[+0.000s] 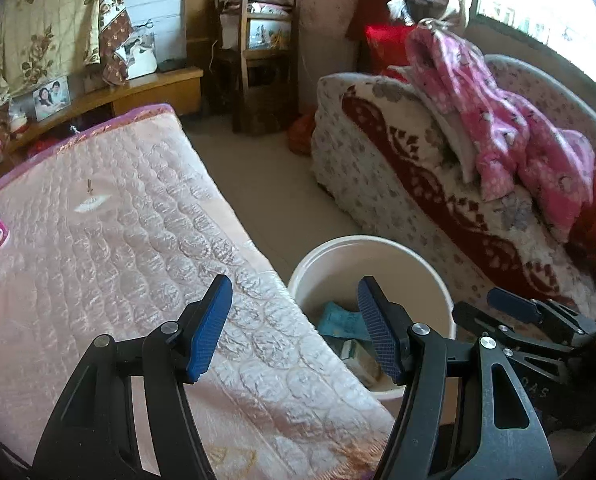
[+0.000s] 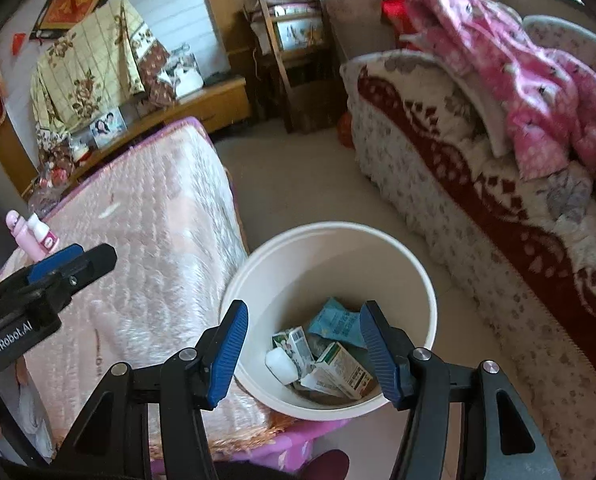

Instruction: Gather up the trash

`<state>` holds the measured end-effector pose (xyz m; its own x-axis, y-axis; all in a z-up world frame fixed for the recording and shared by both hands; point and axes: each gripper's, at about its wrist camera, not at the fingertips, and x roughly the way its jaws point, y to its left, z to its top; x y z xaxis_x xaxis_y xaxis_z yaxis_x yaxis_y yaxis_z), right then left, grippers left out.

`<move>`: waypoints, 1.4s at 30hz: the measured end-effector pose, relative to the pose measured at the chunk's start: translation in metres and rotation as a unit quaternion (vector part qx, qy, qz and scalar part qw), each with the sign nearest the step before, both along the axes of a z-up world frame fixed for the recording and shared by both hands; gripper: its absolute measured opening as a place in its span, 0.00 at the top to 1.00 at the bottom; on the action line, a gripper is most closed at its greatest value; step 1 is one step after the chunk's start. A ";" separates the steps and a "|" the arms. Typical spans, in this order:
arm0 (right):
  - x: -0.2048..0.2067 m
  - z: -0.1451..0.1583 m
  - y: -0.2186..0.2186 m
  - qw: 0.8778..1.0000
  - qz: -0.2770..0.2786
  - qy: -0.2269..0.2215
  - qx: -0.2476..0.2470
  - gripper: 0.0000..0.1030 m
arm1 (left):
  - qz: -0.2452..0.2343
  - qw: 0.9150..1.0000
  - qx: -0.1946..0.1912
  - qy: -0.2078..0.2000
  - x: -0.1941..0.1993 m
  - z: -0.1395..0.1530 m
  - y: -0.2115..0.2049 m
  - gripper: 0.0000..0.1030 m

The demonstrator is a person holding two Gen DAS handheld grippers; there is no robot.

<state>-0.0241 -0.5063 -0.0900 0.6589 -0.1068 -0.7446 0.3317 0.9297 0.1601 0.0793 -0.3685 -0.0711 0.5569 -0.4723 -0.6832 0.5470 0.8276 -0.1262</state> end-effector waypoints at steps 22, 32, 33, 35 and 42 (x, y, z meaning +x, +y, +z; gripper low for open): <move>-0.081 0.100 0.068 0.987 -0.018 -0.111 -0.119 0.20 | 0.013 0.992 -0.053 -0.111 -0.082 0.076 0.069 0.38; -0.098 0.114 0.083 0.983 -0.013 -0.126 -0.130 0.20 | 0.011 0.989 -0.062 -0.137 -0.101 0.091 0.080 0.38; -0.098 0.114 0.084 0.983 -0.012 -0.125 -0.132 0.20 | 0.010 0.988 -0.063 -0.139 -0.103 0.091 0.081 0.38; -0.098 0.114 0.084 0.983 -0.012 -0.124 -0.133 0.20 | 0.011 0.988 -0.062 -0.141 -0.105 0.092 0.080 0.38; -0.099 0.114 0.085 0.984 -0.013 -0.122 -0.132 0.20 | 0.011 0.988 -0.063 -0.139 -0.106 0.092 0.080 0.38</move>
